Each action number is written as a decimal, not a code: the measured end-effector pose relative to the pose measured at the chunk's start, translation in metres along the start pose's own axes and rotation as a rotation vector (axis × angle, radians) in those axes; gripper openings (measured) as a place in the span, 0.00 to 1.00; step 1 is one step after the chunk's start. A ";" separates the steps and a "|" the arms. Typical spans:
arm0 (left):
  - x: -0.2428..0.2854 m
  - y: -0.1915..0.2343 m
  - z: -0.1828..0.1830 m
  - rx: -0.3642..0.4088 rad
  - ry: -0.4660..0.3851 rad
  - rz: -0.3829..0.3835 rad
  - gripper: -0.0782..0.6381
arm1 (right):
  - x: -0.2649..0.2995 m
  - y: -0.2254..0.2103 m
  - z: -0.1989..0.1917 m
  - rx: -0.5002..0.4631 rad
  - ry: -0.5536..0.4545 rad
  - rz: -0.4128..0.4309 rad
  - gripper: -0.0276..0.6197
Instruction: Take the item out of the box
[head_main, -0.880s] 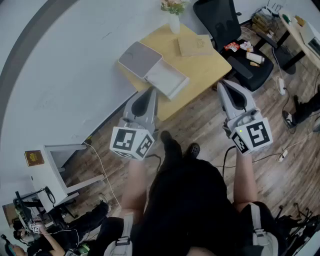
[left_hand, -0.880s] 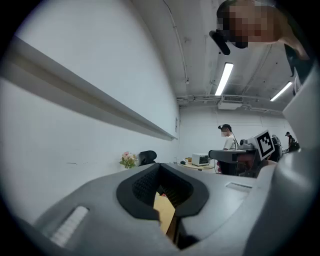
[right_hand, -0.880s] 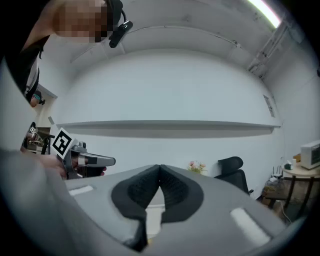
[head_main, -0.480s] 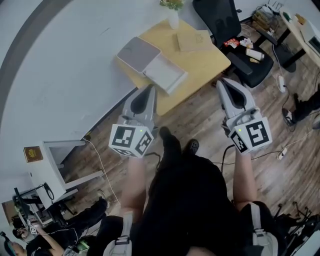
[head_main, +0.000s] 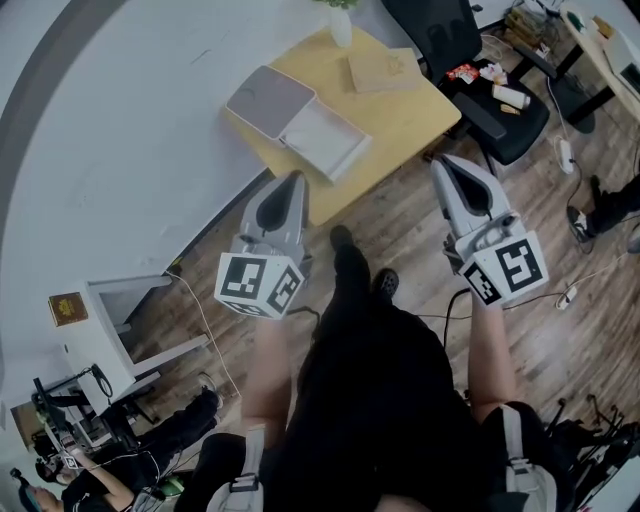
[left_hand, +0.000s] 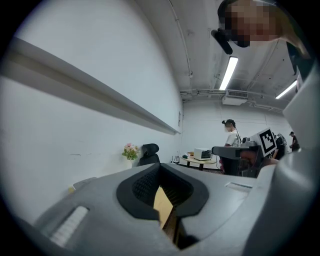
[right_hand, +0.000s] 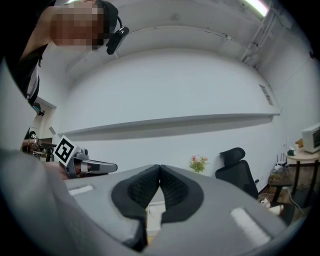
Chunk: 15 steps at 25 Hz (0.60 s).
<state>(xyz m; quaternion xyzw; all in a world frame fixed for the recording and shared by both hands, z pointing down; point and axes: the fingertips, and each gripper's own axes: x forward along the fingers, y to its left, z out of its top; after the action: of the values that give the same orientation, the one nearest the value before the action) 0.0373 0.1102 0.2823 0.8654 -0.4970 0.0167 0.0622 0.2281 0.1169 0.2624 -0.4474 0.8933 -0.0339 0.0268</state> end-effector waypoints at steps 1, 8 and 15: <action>0.003 0.003 -0.001 0.000 0.002 -0.001 0.11 | 0.004 -0.002 -0.002 -0.001 0.003 -0.001 0.05; 0.023 0.029 -0.011 -0.019 0.009 0.008 0.11 | 0.033 -0.012 -0.009 -0.007 0.020 0.005 0.05; 0.047 0.073 -0.001 -0.023 -0.004 0.037 0.11 | 0.082 -0.021 -0.002 -0.038 0.042 0.035 0.05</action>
<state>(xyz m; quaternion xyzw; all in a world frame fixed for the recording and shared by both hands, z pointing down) -0.0015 0.0336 0.2941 0.8552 -0.5133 0.0105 0.0706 0.1955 0.0392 0.2650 -0.4315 0.9017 -0.0260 0.0001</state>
